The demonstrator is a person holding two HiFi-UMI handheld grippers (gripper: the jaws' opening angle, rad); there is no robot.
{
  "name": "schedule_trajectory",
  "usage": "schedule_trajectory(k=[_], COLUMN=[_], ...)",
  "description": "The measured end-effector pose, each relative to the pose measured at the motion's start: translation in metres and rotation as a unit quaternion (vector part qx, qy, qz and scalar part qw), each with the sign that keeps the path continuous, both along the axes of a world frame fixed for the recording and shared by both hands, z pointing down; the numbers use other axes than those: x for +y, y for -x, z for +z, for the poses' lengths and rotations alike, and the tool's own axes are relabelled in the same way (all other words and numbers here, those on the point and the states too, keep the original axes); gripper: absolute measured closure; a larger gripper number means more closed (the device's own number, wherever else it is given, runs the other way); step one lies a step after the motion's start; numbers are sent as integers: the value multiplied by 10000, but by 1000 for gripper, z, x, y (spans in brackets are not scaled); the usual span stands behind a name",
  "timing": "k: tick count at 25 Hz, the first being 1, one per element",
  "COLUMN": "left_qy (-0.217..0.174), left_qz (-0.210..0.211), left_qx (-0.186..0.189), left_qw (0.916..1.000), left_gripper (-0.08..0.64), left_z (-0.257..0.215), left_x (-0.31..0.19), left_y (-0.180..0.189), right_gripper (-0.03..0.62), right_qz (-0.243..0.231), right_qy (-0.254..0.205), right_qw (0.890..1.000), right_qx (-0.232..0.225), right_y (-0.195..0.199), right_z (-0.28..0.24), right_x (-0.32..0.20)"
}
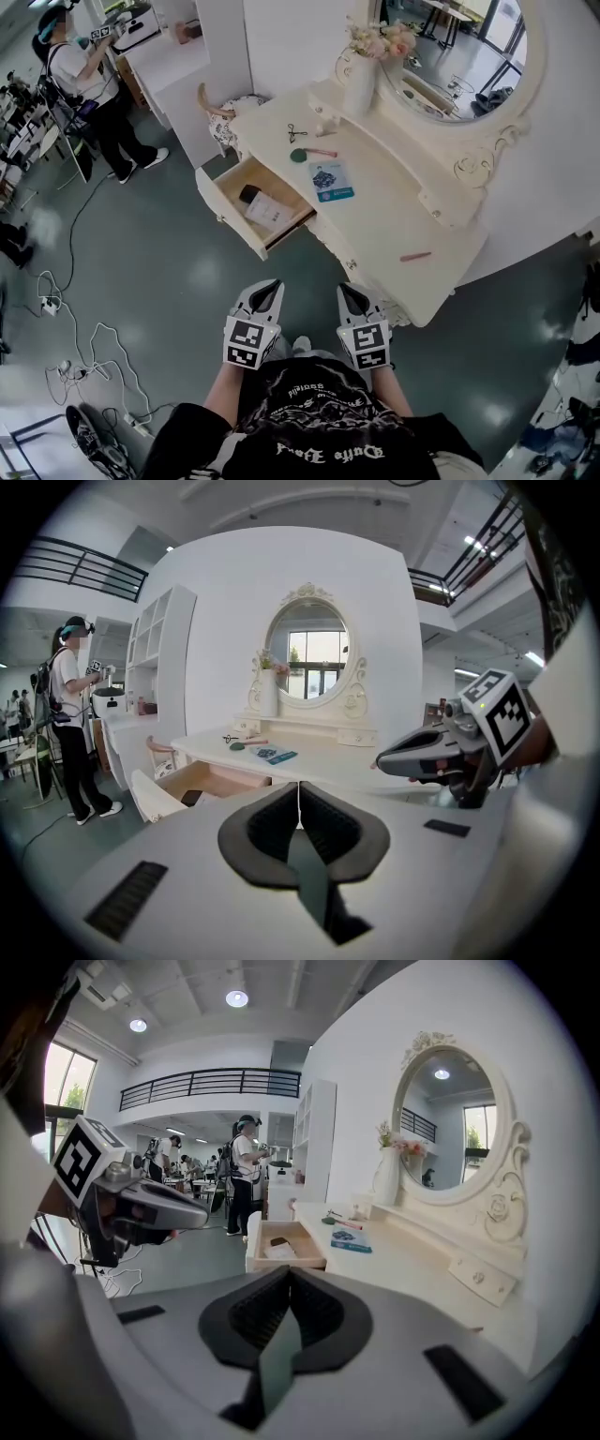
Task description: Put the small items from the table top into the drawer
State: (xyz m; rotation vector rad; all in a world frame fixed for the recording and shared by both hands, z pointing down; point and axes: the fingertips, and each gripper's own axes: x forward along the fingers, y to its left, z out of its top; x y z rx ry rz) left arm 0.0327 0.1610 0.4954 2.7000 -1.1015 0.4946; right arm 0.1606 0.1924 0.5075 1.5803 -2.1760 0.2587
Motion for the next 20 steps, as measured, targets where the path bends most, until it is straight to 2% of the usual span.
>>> schedule_trajectory(k=[11, 20], left_qy=[-24, 50], left_qz=[-118, -155], left_qx=[39, 27], left_qw=[9999, 9999], left_gripper=[543, 543], left_z=[4, 12], left_x=[-13, -49], left_y=[7, 20], right_gripper=[581, 581], right_qz=[-10, 145], right_qy=[44, 64], right_qw=[10000, 9997], right_qx=[-46, -179], right_y=[-2, 4], right_z=[4, 6], right_x=[-12, -48])
